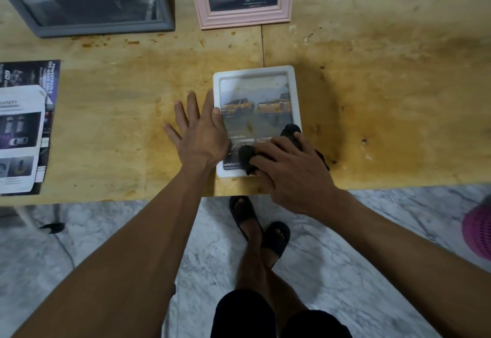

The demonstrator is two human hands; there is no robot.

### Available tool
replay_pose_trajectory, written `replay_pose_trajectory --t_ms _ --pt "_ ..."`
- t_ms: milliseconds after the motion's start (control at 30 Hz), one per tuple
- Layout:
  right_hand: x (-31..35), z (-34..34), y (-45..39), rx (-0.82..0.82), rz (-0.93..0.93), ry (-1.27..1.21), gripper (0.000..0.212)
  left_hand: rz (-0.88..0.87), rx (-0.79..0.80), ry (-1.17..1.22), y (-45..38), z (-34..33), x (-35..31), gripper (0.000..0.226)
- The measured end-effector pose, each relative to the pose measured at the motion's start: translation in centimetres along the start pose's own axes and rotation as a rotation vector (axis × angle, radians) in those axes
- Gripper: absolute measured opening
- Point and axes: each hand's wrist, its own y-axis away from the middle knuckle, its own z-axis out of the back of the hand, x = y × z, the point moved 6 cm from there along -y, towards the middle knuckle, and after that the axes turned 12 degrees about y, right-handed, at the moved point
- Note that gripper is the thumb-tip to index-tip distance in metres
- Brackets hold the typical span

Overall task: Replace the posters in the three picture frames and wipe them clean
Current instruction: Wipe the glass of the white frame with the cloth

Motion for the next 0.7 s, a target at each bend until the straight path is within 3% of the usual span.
replay_pose_trajectory --t_ms 167,300,367,500,700 --pt "-2.1 -0.1 -0.7 0.026 0.062 0.032 0.023 -0.008 -0.026 -0.007 0.1 0.0 0.0 0.051" --pt "-5.9 2.0 -6.7 -0.112 -0.251 -0.356 0.033 -0.016 -0.043 -0.015 0.2 -0.1 0.1 0.05" --pt "-7.0 2.1 -10.2 -0.124 -0.259 -0.281 0.034 -0.016 -0.051 -0.022 0.3 -0.1 0.1 0.05" --pt "-6.6 -0.5 -12.8 0.025 -0.166 -0.138 0.04 0.003 -0.056 -0.045 0.3 -0.3 0.0 0.051" --pt "-4.1 -1.6 -9.8 -0.029 -0.138 -0.122 0.04 0.012 -0.06 -0.033 0.3 -0.2 0.0 0.051"
